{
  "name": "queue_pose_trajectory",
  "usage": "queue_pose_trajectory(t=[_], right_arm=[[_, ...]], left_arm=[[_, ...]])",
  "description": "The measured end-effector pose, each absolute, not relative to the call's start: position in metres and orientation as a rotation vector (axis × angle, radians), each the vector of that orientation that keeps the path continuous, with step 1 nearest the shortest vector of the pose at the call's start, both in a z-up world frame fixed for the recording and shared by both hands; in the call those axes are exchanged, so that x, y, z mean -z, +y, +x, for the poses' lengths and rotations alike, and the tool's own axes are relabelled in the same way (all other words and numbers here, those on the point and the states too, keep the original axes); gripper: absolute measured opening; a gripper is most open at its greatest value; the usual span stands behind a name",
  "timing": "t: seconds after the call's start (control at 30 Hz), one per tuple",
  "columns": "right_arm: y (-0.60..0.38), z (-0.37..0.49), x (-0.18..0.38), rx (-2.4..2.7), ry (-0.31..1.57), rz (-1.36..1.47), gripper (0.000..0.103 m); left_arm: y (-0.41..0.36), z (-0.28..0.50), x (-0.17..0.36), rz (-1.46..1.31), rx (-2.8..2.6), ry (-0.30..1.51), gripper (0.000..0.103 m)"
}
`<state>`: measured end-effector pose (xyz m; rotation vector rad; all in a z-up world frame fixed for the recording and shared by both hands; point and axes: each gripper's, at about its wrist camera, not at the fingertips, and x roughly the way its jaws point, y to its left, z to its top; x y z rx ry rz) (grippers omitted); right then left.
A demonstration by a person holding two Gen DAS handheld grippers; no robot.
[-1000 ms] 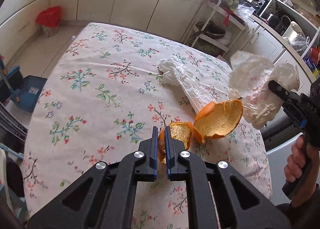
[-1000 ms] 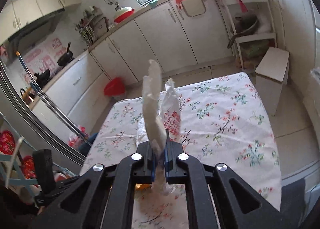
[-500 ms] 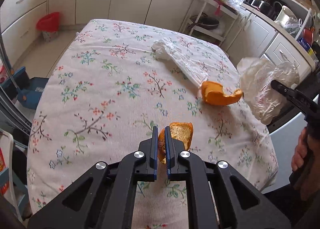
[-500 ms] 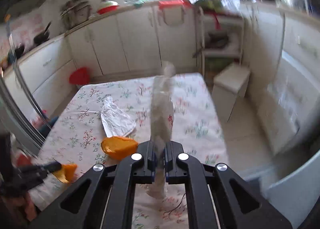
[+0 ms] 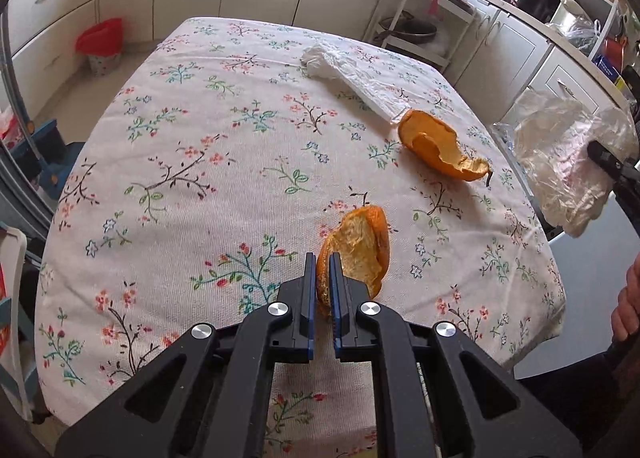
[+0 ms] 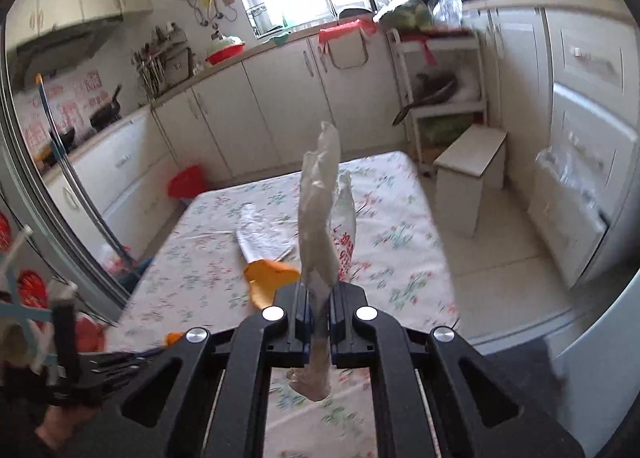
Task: Collect trash
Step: 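Lift the bag and peel piece and carry them toward the yellow basin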
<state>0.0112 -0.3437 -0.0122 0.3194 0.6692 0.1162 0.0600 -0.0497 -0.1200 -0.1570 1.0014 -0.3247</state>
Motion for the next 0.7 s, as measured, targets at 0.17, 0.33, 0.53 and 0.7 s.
queue_pose_trajectory(t=[0.17, 0.33, 0.53, 0.7], right_arm=[[-0.338, -0.008, 0.019, -0.191, 0.697, 0.412, 0.007], [-0.31, -0.015, 0.026, -0.258, 0.736, 0.394, 0.009], [-0.292, -0.021, 0.033, -0.302, 0.761, 0.367, 0.009], [-0.288, -0.026, 0.036, -0.318, 0.772, 0.369, 0.009]], left_arm=[[-0.049, 0.063, 0.12, -0.163, 0.319, 1.002, 0.006], [-0.054, 0.062, 0.118, -0.137, 0.326, 0.988, 0.006], [-0.061, 0.051, 0.101, -0.074, 0.329, 0.918, 0.006], [-0.06, 0.039, 0.092, -0.073, 0.335, 0.892, 0.006]])
